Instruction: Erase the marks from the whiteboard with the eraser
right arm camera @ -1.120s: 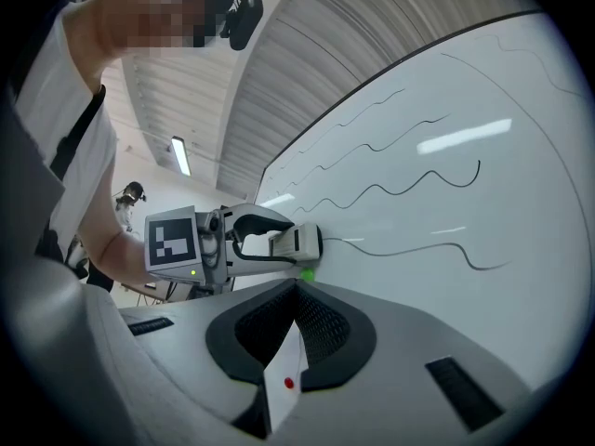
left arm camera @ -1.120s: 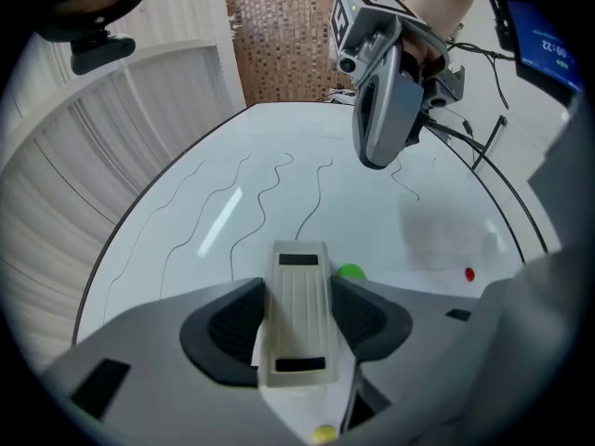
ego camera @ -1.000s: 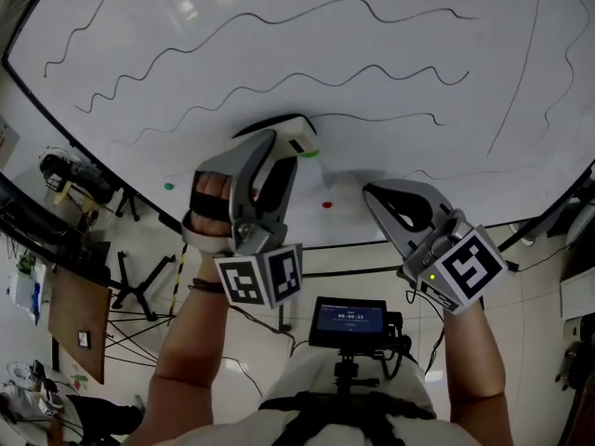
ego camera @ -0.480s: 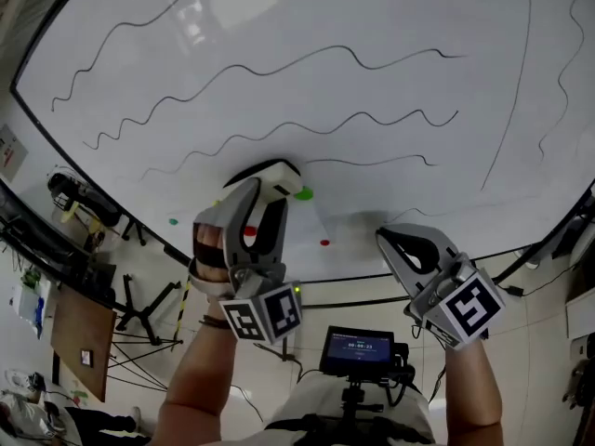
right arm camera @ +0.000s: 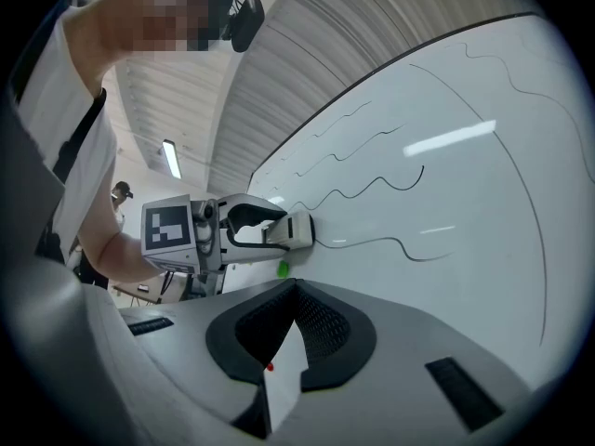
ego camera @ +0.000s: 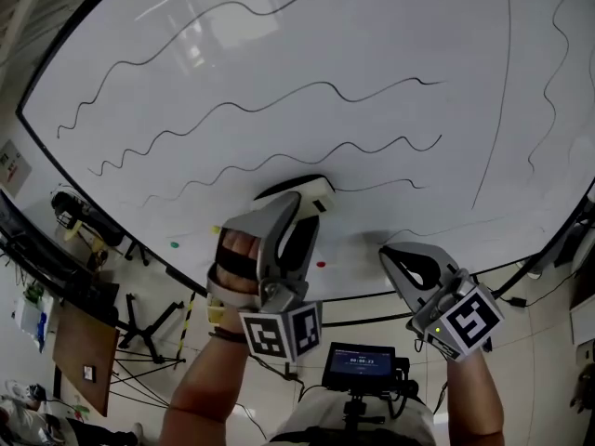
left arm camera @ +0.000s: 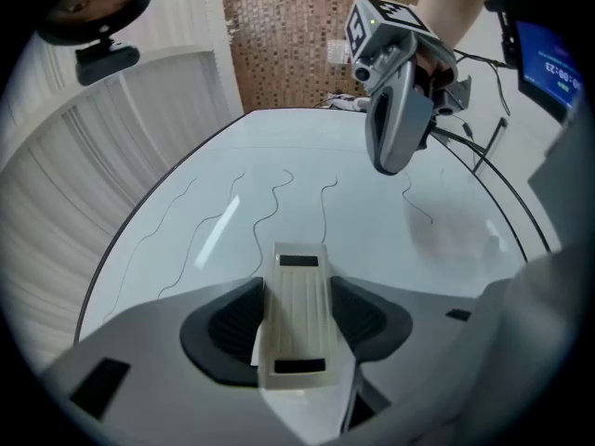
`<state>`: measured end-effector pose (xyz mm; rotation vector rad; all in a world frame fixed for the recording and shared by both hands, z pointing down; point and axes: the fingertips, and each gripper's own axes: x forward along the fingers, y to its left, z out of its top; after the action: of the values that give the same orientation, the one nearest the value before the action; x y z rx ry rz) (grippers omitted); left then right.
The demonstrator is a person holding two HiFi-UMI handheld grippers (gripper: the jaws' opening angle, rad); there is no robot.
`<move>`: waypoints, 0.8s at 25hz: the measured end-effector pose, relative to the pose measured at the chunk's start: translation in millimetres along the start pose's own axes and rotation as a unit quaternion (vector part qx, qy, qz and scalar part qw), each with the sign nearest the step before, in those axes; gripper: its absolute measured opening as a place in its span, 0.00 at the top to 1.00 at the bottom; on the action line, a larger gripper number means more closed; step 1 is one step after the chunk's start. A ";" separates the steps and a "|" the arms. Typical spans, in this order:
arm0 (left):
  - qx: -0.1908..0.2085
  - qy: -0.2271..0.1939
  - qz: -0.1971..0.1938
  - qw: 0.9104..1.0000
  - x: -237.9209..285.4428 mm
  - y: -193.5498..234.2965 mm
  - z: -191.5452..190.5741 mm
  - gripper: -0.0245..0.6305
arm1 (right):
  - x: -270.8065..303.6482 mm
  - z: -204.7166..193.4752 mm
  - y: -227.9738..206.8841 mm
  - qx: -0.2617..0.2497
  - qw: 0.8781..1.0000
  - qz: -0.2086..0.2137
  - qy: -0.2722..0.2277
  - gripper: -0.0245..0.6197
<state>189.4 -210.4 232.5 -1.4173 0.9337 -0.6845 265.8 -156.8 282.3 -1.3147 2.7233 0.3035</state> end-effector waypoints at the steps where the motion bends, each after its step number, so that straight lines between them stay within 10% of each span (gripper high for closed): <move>1: 0.015 -0.005 -0.004 1.000 2.8 -4.2 6.7 0.57 | -1.9 -1.1 -1.8 0.000 1.000 0.000 -0.001 0.95; 8: 0.037 0.002 -0.028 0.999 -0.2 -11.0 -0.9 0.57 | -7.7 -5.2 -7.1 0.006 1.000 0.000 -0.003 0.95; 15: -0.054 0.045 -0.006 0.998 -4.0 3.3 -28.8 0.57 | -9.7 -3.9 -13.5 0.008 1.000 -0.001 0.001 0.95; 20: -0.041 0.030 0.001 0.999 4.4 5.9 -4.2 0.57 | -14.5 -3.8 -17.3 0.008 1.000 0.002 0.002 0.95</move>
<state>187.1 -215.9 226.5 -1.4735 1.0199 -0.6980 288.4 -157.1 286.3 -1.3086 2.7255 0.2803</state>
